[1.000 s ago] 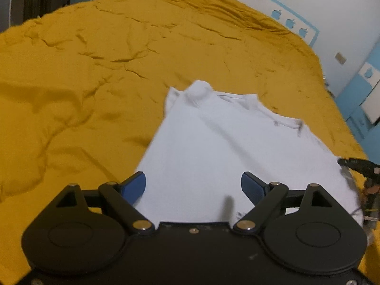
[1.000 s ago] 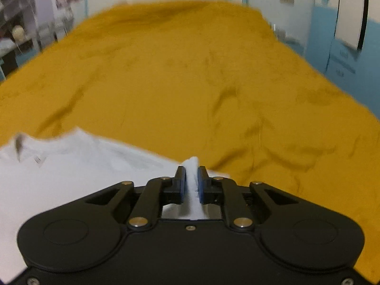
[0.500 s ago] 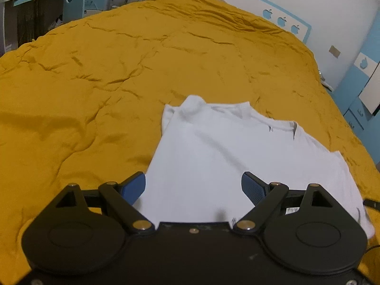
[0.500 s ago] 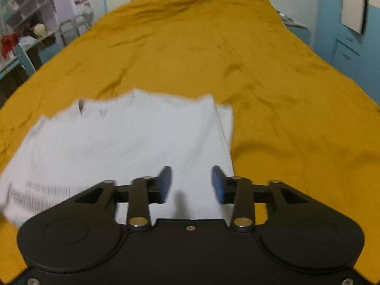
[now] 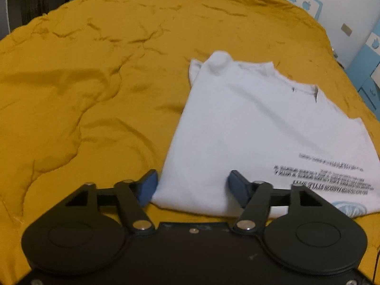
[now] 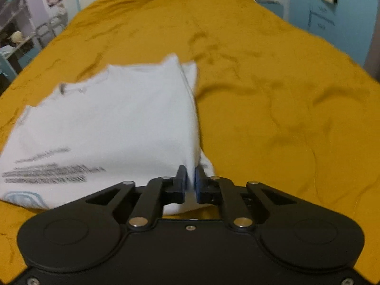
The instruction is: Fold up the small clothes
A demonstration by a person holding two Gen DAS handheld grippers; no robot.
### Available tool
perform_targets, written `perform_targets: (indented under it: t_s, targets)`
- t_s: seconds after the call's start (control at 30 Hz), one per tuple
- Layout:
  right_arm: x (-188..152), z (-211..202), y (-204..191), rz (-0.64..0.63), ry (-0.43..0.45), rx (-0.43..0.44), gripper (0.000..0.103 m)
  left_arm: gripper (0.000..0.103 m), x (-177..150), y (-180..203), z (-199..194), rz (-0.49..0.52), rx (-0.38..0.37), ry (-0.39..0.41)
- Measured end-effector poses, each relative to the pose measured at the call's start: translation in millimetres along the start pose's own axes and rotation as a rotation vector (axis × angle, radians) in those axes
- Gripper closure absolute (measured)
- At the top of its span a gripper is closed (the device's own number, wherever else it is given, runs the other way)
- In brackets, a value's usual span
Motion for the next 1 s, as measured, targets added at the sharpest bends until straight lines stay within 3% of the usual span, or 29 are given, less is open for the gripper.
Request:
perform_targets:
  t_s: [0.1, 0.13, 0.17, 0.2, 0.27, 0.3, 0.53, 0.63, 0.77, 0.87, 1.0]
  targets:
    - [-1.9, -5.3, -1.5, 0.020, 0.020, -0.017, 0.089, 0.025, 5.3, -2.0, -6.8, -0.007, -0.009, -0.011]
    - [1.5, -11.4, -1.9, 0.040, 0.031, -0.027, 0.076, 0.022, 9.0, -1.6, -10.9, -0.010, -0.011, -0.005]
    - [5.5, -19.1, -5.2, 0.051, 0.051, -0.042, 0.073, 0.021, 13.8, -1.9, -16.4, -0.012, -0.017, 0.009]
    - [11.0, -27.6, -11.4, 0.041, 0.087, -0.034, 0.072, 0.019, 18.8, -1.6, -22.0, -0.011, -0.026, 0.020]
    - [21.2, -43.9, -28.4, 0.015, 0.138, 0.008, 0.056, 0.014, 30.4, -1.4, -29.9, -0.020, -0.046, 0.030]
    - [27.1, -50.8, -38.8, 0.008, 0.156, 0.034, 0.053, 0.014, 36.5, -1.1, -32.5, -0.024, -0.058, 0.033]
    - [44.4, -57.0, -116.6, -0.062, 0.195, 0.180, 0.052, 0.014, 77.9, -4.8, -16.4, -0.032, -0.116, 0.019]
    - [38.4, -47.2, -142.6, -0.127, 0.186, 0.124, 0.052, 0.014, 95.1, -11.7, 5.0, -0.041, -0.134, -0.017]
    - [21.4, -38.0, -148.4, -0.169, 0.160, 0.024, 0.052, 0.013, 115.3, -22.6, 38.7, -0.093, -0.191, -0.073]
    - [9.5, -32.2, -141.8, -0.138, 0.117, 0.036, 0.052, 0.013, 124.4, -26.2, 64.8, -0.145, -0.241, -0.129]
    - [-3.7, -22.8, -141.9, -0.100, 0.075, 0.029, 0.052, 0.013, 128.0, -22.6, 94.6, -0.161, -0.239, -0.159]
Point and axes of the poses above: each gripper's, at about its wrist camera, not at the fingertips, and z roughly the way its jaws point, y to its right, x to its top, the point moved 2 cm from there along z, roughly the way its jaws point, and after that the axes turned 8 degrees about -z, right-handed, at the moved point
